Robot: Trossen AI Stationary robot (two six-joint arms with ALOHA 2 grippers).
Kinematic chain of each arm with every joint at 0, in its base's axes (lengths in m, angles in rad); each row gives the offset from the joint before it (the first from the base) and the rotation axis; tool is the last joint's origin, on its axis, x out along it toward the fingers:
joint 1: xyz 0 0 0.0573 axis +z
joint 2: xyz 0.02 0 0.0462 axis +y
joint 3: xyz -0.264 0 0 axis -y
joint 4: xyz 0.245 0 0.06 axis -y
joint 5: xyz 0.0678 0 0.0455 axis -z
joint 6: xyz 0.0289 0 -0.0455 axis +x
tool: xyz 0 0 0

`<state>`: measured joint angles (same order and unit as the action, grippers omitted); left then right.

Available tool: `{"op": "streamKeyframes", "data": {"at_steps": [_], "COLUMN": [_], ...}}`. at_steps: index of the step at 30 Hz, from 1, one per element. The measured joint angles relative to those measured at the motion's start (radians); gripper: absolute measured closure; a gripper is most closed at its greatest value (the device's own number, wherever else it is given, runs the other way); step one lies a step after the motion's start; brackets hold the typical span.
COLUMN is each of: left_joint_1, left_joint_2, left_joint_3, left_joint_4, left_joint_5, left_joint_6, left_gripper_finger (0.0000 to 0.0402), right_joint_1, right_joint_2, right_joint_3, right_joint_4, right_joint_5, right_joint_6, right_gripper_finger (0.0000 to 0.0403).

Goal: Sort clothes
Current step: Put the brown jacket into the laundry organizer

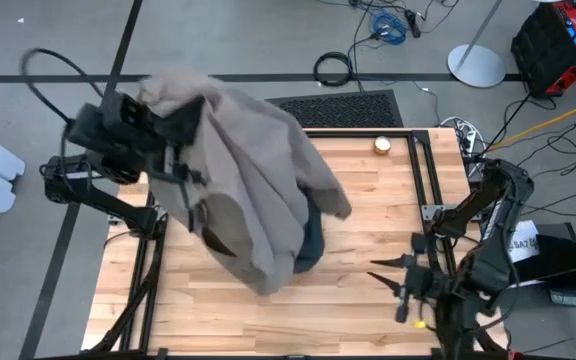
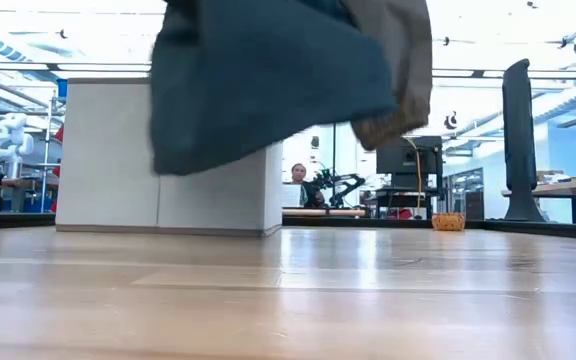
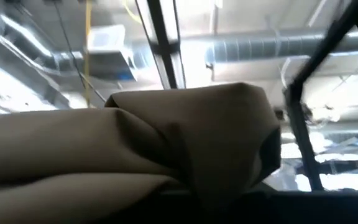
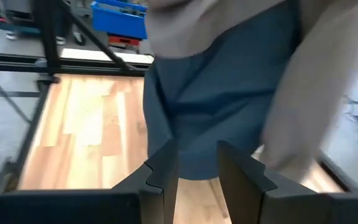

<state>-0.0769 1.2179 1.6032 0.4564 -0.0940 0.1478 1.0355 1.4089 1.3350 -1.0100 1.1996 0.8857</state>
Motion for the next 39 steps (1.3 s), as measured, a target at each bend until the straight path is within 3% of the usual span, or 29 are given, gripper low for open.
{"op": "streamKeyframes", "data": {"at_steps": [3,9,12,22,28,33,39], "left_joint_1": [0.046,0.152,0.207,0.403,0.563,0.767,0.964], "left_joint_2": [0.000,0.000,0.000,0.025,0.110,0.235,0.362], "left_joint_3": [0.078,0.277,0.362,0.484,0.489,0.517,0.648], "left_joint_4": [-0.008,-0.085,-0.171,-0.318,-0.320,-0.326,-0.296], "left_joint_5": [-0.003,-0.016,-0.046,-0.114,-0.112,-0.020,0.087], "left_joint_6": [0.043,0.137,0.205,0.305,0.303,0.098,-0.215], "left_gripper_finger": [0.0400,0.0400,0.0400,0.0400,0.0400,0.0400,0.0400], "right_joint_1": [-0.076,-0.275,-0.367,-0.648,-0.756,-0.823,-0.875], "right_joint_2": [0.008,-0.018,-0.035,-0.106,-0.104,-0.113,-0.148], "right_joint_3": [0.000,0.000,0.000,0.001,0.000,0.000,0.000], "right_joint_4": [0.109,0.414,0.494,0.514,0.519,0.521,0.511], "right_joint_5": [-0.038,-0.367,-0.455,-0.623,-0.630,-0.630,-0.630], "right_joint_6": [-0.156,-0.567,-0.698,-0.828,-0.885,-0.939,-0.997], "right_gripper_finger": [0.0305,0.0305,0.0305,0.0305,0.0305,0.0305,0.0305]}}
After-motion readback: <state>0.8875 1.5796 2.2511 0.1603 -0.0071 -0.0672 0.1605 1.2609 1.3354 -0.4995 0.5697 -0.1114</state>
